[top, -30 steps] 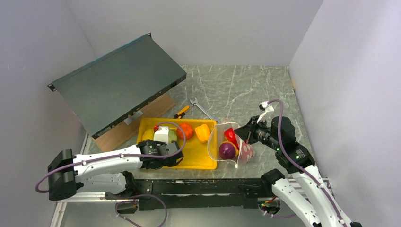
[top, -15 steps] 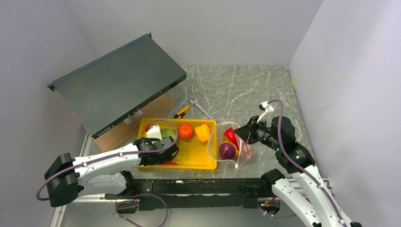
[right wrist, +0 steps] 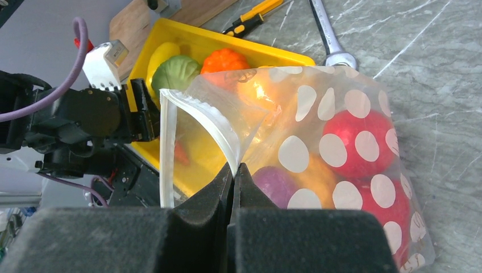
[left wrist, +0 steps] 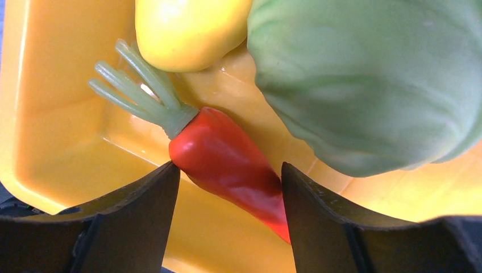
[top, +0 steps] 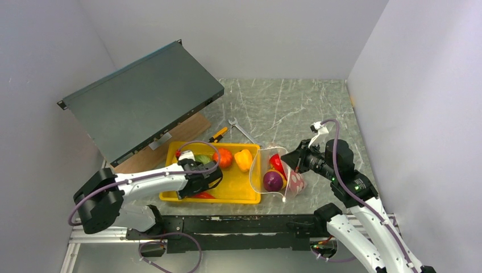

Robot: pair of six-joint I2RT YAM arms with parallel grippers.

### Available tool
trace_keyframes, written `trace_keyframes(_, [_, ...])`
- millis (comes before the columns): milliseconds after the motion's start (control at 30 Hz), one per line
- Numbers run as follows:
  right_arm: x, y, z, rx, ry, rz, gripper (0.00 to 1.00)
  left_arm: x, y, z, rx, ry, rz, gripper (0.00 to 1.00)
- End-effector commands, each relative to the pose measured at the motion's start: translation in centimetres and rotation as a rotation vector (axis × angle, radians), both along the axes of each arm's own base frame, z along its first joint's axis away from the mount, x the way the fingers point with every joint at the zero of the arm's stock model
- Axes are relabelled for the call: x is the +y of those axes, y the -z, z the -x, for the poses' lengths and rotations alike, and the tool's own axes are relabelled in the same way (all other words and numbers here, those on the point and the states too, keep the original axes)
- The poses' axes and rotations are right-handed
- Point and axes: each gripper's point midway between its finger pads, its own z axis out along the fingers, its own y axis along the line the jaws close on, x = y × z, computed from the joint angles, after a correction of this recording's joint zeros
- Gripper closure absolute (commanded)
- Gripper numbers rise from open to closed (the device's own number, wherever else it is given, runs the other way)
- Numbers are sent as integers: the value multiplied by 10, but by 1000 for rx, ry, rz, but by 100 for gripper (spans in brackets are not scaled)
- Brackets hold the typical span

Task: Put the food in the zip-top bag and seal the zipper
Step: Pick up the fake vegetable from the bin.

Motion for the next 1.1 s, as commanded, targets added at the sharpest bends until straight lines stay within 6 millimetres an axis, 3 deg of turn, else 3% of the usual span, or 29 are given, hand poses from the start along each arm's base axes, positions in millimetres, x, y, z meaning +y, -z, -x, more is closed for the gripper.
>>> trace_keyframes(0, [4,-13,-3,-52,-19,-17,100,-15,-3,-9,-11,-26,30,31])
trace_keyframes(233, [4,-9,-4,-47,-15,-14,100,-24,-11,-18,-21,-2,12,42])
trace_keyframes(633, [4,-5,-4,-40,-16,-17,100,-23,-27,-21,-59,14,35,66])
trace_keyframes(833, [4,-6,-3,-39,-14,-19,100,-27,-33,-20,-66,45,58,84])
trace_keyframes(933, [4,-7,-3,-42,-14,-21,100,-34,-42,-19,-70,99,73,92])
trace_keyframes(1067, [4,-8,-2,-43,-15,-23,100,-49,-68,-17,-100,195,123,100])
